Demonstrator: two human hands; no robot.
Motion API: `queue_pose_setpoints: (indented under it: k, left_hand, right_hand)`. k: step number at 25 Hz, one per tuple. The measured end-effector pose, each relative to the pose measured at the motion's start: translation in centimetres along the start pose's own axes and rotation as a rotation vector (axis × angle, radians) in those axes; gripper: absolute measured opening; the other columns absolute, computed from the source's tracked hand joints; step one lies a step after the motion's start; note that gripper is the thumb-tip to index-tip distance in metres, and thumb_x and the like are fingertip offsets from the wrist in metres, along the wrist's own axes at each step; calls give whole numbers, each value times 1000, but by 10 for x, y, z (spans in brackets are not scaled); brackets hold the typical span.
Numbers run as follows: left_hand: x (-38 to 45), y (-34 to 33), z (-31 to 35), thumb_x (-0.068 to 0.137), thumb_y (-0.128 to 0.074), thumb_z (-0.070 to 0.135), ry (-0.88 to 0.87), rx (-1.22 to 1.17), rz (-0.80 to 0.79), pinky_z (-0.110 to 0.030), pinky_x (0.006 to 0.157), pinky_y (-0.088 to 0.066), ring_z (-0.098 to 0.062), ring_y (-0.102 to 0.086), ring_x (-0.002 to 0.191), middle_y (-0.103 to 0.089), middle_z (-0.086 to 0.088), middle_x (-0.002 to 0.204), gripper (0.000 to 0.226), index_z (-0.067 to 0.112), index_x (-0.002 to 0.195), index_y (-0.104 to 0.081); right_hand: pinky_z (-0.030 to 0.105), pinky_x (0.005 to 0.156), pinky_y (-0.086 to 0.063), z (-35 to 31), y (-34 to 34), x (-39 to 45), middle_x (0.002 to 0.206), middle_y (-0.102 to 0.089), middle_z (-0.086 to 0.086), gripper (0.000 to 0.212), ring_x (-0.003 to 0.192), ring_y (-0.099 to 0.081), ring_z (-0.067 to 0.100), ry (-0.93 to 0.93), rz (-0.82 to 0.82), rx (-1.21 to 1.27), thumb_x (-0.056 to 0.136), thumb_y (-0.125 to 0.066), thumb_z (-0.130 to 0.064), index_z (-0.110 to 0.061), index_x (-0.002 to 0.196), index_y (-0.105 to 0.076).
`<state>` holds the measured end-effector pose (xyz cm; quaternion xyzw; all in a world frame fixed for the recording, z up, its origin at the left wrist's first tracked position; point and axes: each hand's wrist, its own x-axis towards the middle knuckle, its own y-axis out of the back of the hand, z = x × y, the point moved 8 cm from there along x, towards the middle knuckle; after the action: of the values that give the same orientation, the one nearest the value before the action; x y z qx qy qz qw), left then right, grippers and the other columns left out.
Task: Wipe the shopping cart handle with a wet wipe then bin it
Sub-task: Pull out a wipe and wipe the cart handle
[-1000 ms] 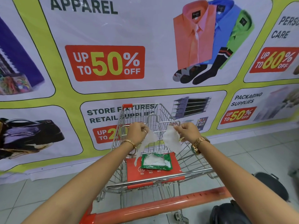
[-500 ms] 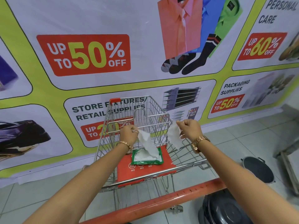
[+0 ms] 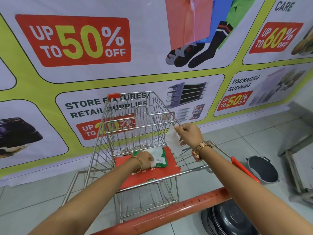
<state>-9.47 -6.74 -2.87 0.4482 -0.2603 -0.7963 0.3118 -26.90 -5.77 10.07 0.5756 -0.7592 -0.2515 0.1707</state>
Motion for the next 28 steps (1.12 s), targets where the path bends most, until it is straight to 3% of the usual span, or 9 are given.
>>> queue_pose_setpoints:
  k: [2,4,9,12,14,19,22,25,28]
  left_hand:
    - [-4,-4,2,85,-39,-4,-6,28,-77,-31,108,-40,-24,-44,131,-46,-10,143,51,7,134,-47]
    - [-13,17,6,85,-42,-5,-3,-114,70,-29,104,-44,-24,-49,126,-52,-11,137,45,4,127,-55]
    - [-55,83,17,85,-52,-4,-98,-475,369,-28,87,-49,-30,-62,107,-67,-21,114,22,-6,101,-68]
    - [-85,114,21,84,-53,-6,-170,-535,472,-18,63,-50,-17,-61,78,-69,-17,96,19,-6,93,-70]
    - [-103,129,25,82,-62,0,-229,-544,515,-14,58,-48,-10,-59,70,-66,-7,82,17,-5,95,-71]
    - [-144,147,40,72,-78,20,-342,-575,490,-5,55,-46,7,-61,60,-68,1,80,34,2,100,-72]
    - [-163,146,43,66,-81,32,-340,-467,504,-12,66,-46,-6,-60,77,-71,-4,95,47,7,105,-71]
    - [-174,150,45,69,-79,30,-343,-371,636,-20,59,-44,-10,-59,65,-72,-14,82,45,-7,92,-70]
    - [-178,157,42,84,-65,16,-333,-372,731,-23,67,-41,-16,-54,57,-60,-14,57,29,-12,77,-70]
  right_hand:
    - [13,34,-46,-1,-1,-2,53,-52,7,46,30,-55,1,2,-19,-1,90,-56,-26,-17,49,-39]
    - [12,34,-46,-5,-3,-5,52,-50,4,43,29,-54,0,-2,-53,11,92,-54,-26,-15,53,-41]
    - [26,43,-51,-27,-14,-11,61,-51,4,37,48,-60,15,-33,-168,67,96,-46,-21,-13,60,-44]
    - [24,42,-47,-54,-16,-19,67,-52,1,34,50,-60,12,-13,-207,100,97,-42,-17,-14,63,-45]
    - [25,43,-46,-73,-15,-23,70,-52,1,31,53,-60,14,-2,-213,125,97,-41,-13,-11,66,-46]
    - [20,39,-41,-111,-13,-37,71,-61,4,23,54,-59,15,3,-202,226,93,-45,-8,-10,71,-52]
    - [20,42,-40,-126,-13,-46,69,-64,3,19,47,-58,11,-24,-141,292,91,-49,-10,-12,72,-53]
    - [18,39,-37,-136,-16,-51,61,-66,2,13,34,-57,7,-84,-84,395,87,-53,-10,-8,75,-54]
    - [18,37,-38,-144,-15,-53,63,-66,4,15,31,-56,6,-90,-39,381,86,-54,-11,-7,72,-55]
